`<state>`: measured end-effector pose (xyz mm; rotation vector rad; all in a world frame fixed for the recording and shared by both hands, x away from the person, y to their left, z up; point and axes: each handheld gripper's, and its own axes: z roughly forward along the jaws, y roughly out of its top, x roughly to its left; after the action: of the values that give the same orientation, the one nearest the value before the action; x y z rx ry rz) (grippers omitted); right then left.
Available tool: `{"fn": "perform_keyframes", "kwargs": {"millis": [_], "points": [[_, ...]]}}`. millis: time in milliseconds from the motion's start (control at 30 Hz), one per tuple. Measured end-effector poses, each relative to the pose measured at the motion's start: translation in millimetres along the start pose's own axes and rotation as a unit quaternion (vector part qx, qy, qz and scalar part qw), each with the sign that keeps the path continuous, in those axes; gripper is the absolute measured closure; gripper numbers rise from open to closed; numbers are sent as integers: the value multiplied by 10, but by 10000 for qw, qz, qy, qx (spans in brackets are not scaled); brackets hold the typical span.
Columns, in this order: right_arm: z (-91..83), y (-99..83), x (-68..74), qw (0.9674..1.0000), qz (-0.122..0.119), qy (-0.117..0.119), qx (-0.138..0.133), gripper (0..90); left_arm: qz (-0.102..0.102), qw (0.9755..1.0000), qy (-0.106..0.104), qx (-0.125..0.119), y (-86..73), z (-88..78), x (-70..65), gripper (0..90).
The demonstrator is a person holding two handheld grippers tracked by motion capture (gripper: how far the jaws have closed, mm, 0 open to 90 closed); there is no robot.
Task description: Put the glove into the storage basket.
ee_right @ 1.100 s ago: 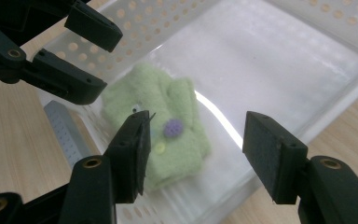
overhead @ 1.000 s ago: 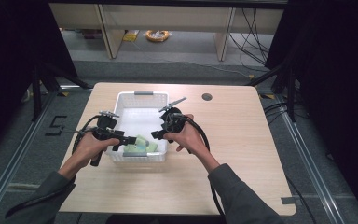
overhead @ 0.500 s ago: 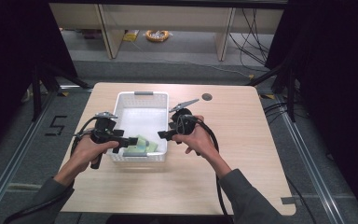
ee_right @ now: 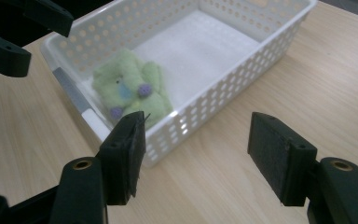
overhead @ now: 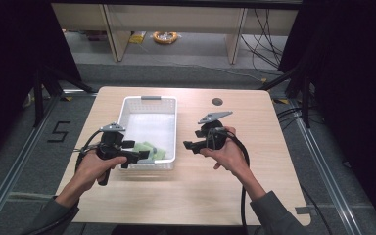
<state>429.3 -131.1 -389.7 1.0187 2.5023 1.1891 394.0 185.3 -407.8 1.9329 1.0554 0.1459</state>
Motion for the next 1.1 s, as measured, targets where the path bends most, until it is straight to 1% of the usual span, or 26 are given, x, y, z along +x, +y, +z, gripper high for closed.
{"fn": "perform_keyframes", "kwargs": {"millis": [33, 67, 100, 167, 233, 300, 333, 367, 400, 433, 467, 500, 533, 600, 700, 733, 800, 833, 867, 900, 933, 967, 1000, 1033, 1067, 1100], "points": [[-39, -26, -13, 10000, 33, 12, 40, 375, 7, 10000, -37, 9, -11, -1, -15, 210], [-68, -55, -41, 10000, -31, -20, 40, 374, 3, 10000, -45, -19, -25, 2, -36, 209], [-80, -96, -41, 9999, 71, -84, -67, 374, 8, 10000, -64, -10, -36, 4, -52, 208], [-154, -155, -93, 9999, 3, -137, -2, 371, 21, 9999, -92, -43, -66, 10, -85, 207], [-207, -226, -121, 9998, 71, -194, 1, 369, 38, 9999, -167, -21, -93, 9, -109, 206], [-236, -259, -145, 9997, 33, -246, 12, 369, 28, 9998, -175, -83, -113, 17, -127, 205], [-256, -300, -144, 9995, 104, -284, -27, 368, 41, 9998, -203, -57, -128, 13, -137, 205], [-296, -325, -173, 9995, 56, -323, 17, 366, 47, 9997, -225, -67, -146, 18, -148, 204], [-317, -401, -195, 9992, 91, -379, -126, 362, 70, 9997, -211, -102, -181, 20, -175, 204], [-340, -431, -209, 9990, 110, -401, -137, 362, 79, 9996, -241, -86, -195, 20, -184, 203], [-372, -459, -225, 9992, 97, -389, -53, 360, 85, 9996, -240, -96, -211, 24, -196, 203], [-385, -493, -226, 9992, 159, -362, -72, 358, 89, 9996, -271, -79, -223, 22, -204, 203], [-386, -531, -238, 9989, 150, -425, -163, 357, 100, 9996, -227, -104, -237, 24, -218, 203], [-413, -594, -254, 9988, 213, -411, -150, 356, 122, 9996, -232, -117, -261, 32, -235, 203], [-432, -655, -276, 9988, 224, -393, -177, 353, 124, 9995, -275, -110, -284, 47, -250, 203], [-439, -714, -268, 9984, 363, -361, -240, 351, 189, 9994, -264, -99, -307, 64, -259, 202], [-461, -760, -289, 9986, 311, -340, -271, 348, 206, 9995, -218, -92, -335, 81, -273, 201], [-471, -785, -271, 9982, 361, -376, -289, 348, 206, 9995, -218, -92, -335, 81, -273, 201], [-484, -805, -286, 9983, 277, -410, -319, 347, 227, 9995, -230, -41, -359, 96, -275, 201], [-489, -828, -276, 9982, 316, -393, -321, 346, 227, 9995, -230, -41, -359, 96, -275, 201], [-497, -850, -288, 9980, 263, -435, -383, 345, 233, 9995, -190, -63, -380, 114, -286, 201], [-510, -869, -281, 9979, 321, -411, -373, 345, 249, 9994, -231, -27, -384, 116, -284, 201], [-521, -882, -277, 9982, 353, -354, -330, 344, 270, 9994, -179, -94, -397, 125, -293, 201], [-531, -898, -291, 9981, 269, -413, -356, 343, 273, 9994, -210, -79, -400, 128, -295, 201], [-537, -911, -292, 9980, 373, -365, -361, 342, 286, 9993, -223, -62, -404, 128, -294, 201], [-537, -911, -292, 9980, 373, -365, -361, 342, 286, 9993, -223, -62, -404, 128, -294, 201]]}}
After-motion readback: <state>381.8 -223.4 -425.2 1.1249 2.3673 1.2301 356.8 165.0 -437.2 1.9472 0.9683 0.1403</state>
